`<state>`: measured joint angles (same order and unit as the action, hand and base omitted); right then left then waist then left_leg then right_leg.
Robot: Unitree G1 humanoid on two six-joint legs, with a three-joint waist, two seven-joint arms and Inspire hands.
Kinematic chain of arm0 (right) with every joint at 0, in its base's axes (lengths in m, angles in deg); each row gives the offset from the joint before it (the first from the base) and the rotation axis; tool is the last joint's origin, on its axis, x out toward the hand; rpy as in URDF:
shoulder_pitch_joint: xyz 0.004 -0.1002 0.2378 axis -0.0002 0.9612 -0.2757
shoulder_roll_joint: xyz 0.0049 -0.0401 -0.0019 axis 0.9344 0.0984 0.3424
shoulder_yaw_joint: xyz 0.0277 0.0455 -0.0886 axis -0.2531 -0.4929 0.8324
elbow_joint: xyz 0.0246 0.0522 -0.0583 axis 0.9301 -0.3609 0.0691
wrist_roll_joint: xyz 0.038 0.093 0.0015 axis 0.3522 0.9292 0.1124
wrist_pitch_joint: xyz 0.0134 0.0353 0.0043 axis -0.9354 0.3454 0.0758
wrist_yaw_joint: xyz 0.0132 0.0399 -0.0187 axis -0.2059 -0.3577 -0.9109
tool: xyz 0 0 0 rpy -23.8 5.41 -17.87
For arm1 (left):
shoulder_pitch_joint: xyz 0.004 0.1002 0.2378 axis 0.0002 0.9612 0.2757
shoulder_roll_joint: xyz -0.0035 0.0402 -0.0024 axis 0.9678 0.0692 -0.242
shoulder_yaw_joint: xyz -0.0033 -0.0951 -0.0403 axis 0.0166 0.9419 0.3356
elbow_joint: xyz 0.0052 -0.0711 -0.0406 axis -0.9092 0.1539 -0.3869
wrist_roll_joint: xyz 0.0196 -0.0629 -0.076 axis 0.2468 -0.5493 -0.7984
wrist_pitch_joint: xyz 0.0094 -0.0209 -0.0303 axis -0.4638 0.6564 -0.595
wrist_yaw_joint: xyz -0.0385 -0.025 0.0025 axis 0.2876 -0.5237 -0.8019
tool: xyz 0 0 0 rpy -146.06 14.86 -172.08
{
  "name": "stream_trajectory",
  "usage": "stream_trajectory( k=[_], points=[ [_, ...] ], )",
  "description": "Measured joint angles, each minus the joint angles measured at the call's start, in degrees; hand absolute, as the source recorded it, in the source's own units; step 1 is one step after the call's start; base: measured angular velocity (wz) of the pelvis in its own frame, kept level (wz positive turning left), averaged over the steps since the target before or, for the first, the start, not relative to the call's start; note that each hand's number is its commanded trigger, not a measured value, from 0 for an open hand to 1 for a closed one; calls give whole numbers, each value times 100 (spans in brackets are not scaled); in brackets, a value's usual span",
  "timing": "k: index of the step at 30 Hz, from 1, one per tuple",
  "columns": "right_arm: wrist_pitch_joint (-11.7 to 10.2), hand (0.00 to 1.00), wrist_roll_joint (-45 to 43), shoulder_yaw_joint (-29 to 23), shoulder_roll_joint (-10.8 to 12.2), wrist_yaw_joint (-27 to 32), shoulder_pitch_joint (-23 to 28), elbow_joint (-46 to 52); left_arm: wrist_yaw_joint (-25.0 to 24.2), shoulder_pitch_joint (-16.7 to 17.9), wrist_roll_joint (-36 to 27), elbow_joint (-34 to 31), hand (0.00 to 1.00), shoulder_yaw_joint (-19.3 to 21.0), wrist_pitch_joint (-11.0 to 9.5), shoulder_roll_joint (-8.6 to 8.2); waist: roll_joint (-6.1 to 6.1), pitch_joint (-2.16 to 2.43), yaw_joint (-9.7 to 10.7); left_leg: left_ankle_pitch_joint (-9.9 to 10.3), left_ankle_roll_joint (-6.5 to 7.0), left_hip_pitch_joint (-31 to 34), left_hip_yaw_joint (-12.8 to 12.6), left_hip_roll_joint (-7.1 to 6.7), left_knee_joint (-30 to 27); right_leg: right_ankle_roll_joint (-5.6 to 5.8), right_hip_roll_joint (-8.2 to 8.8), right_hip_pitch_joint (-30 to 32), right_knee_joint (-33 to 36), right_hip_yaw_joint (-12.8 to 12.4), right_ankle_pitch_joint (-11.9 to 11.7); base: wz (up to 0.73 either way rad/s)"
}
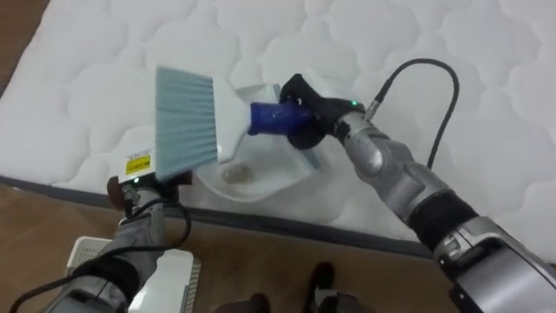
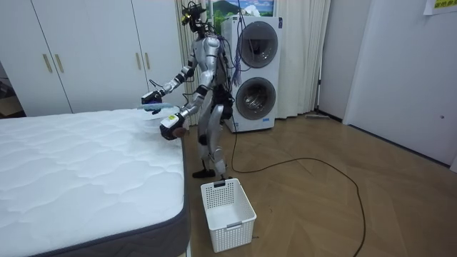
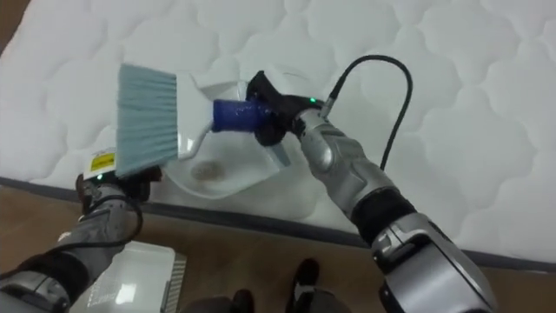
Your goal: Clean bed
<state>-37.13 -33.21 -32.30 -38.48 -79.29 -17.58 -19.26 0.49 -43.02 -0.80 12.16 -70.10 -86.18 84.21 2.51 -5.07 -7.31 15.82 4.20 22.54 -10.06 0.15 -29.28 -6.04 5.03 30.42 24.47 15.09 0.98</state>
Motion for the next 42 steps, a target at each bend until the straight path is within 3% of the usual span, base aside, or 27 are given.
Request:
stream_trajectory(
  k=[3, 5, 6, 8, 9, 11, 17, 19, 20, 22, 23, 29, 35, 38, 42],
  points=[
    [-34, 100, 277, -417, -35, 109, 254, 37, 129, 49, 26, -104, 100, 302, -86, 0, -6, 19, 27, -7, -9, -225, -40, 8, 149, 12, -32, -187, -103, -10, -13, -8],
    [-92, 100, 500, -676, -171, 122, 572, 270, 306, 282, 17, -261, 100, 512, -150, 1, -87, 97, 128, -7, -8, -431, -28, 20, 239, 43, -71, -404, -217, -12, -9, -7],
    [-96, 100, 535, -774, -203, 126, 664, 373, 335, 372, 2, -358, 100, 562, -152, 8, -97, 112, 166, -7, -8, -496, -28, 12, 290, 56, -72, -447, -223, -20, 1, 4],
    [-137, 100, 689, -1047, -344, 304, 1051, 741, 428, 770, -27, -694, 100, 663, -188, 32, -131, 228, 254, -8, -9, -755, -18, 3, 469, 93, -98, -651, -293, -35, 32, 0],
    [-144, 100, 709, -1084, -380, 358, 1091, 772, 437, 835, -27, -733, 100, 685, -191, 33, -135, 233, 266, -9, -10, -841, -21, 2, 505, 106, -107, -720, -302, -51, 49, -8],
    [-154, 100, 809, -1383, -435, 492, 1305, 948, 451, 1120, 11, -892, 100, 823, -285, 35, -153, 332, 330, -17, -24, -1138, -18, 7, 704, 126, -147, -997, -427, -43, 84, -2],
    [-210, 100, 1516, -1786, -637, 628, 1839, 1512, 457, 1711, 26, -1665, 100, 1023, -326, 88, -197, 443, 416, -34, -53, -1730, -2, 58, 1082, 186, -292, -1608, -833, -39, 67, 0],
    [-210, 92, 1644, -1899, -657, 689, 2039, 1660, 458, 1895, 10, -1928, 100, 1023, -336, 116, -216, 472, 415, -38, -59, -1894, 20, 70, 1168, 201, -326, -1785, -915, -39, 65, 2],
    [-210, 76, 1665, -1977, -678, 779, 2191, 1757, 457, 1999, -27, -2101, 100, 1024, -339, 127, -226, 500, 449, -38, -59, -1994, 37, 74, 1207, 224, -347, -1869, -958, -48, 79, 5],
    [-210, 8, 1672, -2149, -683, 837, 2383, 1877, 446, 2068, -32, -2269, 100, 1056, -361, 132, -237, 506, 451, -39, -61, -2123, 55, 71, 1292, 239, -365, -1960, -997, -58, 88, 6],
    [-210, 0, 1693, -2227, -684, 868, 2497, 1974, 442, 2139, -39, -2408, 100, 1154, -368, 132, -239, 507, 482, -39, -62, -2164, 64, 72, 1314, 249, -372, -2002, -1016, -58, 95, 0],
    [-209, 0, 2149, -2611, -721, 1058, 2952, 2271, 437, 2584, -82, -2919, 100, 1698, -408, 132, -290, 524, 533, -41, -65, -2435, 7, 104, 1479, 272, -438, -2201, -1094, -111, 109, -8],
    [-184, 0, 2637, -2905, -770, 968, 3311, 1883, 359, 2728, -148, -2945, 100, 2144, -412, 105, -418, 517, 532, -46, -74, -2846, -3, 115, 1810, 306, -508, -2568, -1257, -138, 131, -1],
    [-39, 0, 2758, -2916, -758, 860, 3313, 1689, 331, 2808, -271, -3005, 100, 2248, -409, 100, -438, 515, 527, -57, -91, -2908, -12, 112, 1862, 306, -526, -2590, -1270, -151, 131, -4],
    [-22, 0, 2821, -2917, -752, 784, 3297, 1692, 181, 2875, -270, -3053, 100, 2252, -409, 43, -431, 515, 521, -66, -101, -2922, -5, 118, 1854, 312, -532, -2618, -1283, -146, 136, 0]
  ],
)
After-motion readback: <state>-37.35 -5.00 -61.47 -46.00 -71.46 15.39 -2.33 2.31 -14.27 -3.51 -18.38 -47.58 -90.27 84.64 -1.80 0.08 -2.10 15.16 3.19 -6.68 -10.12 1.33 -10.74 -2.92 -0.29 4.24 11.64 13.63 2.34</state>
